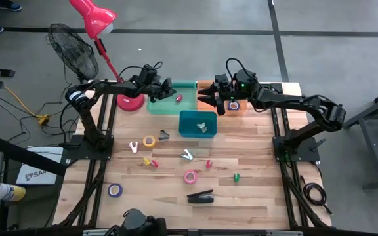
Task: Pick and place Stapler, Stapler remover, tape
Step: Put the black staple remover into the blue bin
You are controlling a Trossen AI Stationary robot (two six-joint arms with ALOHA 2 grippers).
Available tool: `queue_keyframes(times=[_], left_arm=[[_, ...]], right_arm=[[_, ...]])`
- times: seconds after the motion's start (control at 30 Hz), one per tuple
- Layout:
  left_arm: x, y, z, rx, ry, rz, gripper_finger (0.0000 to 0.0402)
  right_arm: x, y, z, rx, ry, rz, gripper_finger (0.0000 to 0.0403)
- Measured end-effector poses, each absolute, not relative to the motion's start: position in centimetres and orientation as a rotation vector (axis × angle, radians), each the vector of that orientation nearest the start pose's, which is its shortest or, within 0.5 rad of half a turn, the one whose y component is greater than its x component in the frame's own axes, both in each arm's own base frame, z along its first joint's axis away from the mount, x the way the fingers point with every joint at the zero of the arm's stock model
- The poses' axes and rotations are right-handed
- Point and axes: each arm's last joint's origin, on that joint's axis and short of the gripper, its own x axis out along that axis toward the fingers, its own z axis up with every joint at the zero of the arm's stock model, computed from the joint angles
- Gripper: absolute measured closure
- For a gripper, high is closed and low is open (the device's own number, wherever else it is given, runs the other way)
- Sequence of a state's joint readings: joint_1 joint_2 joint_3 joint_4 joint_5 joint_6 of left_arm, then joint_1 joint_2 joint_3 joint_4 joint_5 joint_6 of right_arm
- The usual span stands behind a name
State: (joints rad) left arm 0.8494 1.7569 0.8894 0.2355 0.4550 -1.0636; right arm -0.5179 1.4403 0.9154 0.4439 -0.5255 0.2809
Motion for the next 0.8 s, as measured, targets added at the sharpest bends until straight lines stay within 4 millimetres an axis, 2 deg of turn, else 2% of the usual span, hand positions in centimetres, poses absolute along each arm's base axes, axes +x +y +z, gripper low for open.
queue_keyframes(times=[0.13, 0.37, 0.6, 0.8], left_arm=[[24.5, 25.7, 17.1, -1.323, 0.239, 0.488, 0.0250], [25.2, 25.6, 20.8, -1.148, 0.212, 0.315, 0.0250], [23.2, 23.6, 24.3, -0.990, 0.283, 0.373, 0.0250], [21.2, 20.8, 26.4, -0.885, 0.411, 0.470, 0.0250]], right_arm=[[28.5, -14.6, 28.7, 0.328, 0.071, -0.002, 0.0242], [28.5, -14.6, 28.7, 0.354, 0.073, 0.005, 0.0242], [27.7, -14.3, 29.2, 0.349, 0.099, 0.003, 0.0242], [26.2, -14.2, 30.0, 0.323, 0.139, -0.032, 0.0242]])
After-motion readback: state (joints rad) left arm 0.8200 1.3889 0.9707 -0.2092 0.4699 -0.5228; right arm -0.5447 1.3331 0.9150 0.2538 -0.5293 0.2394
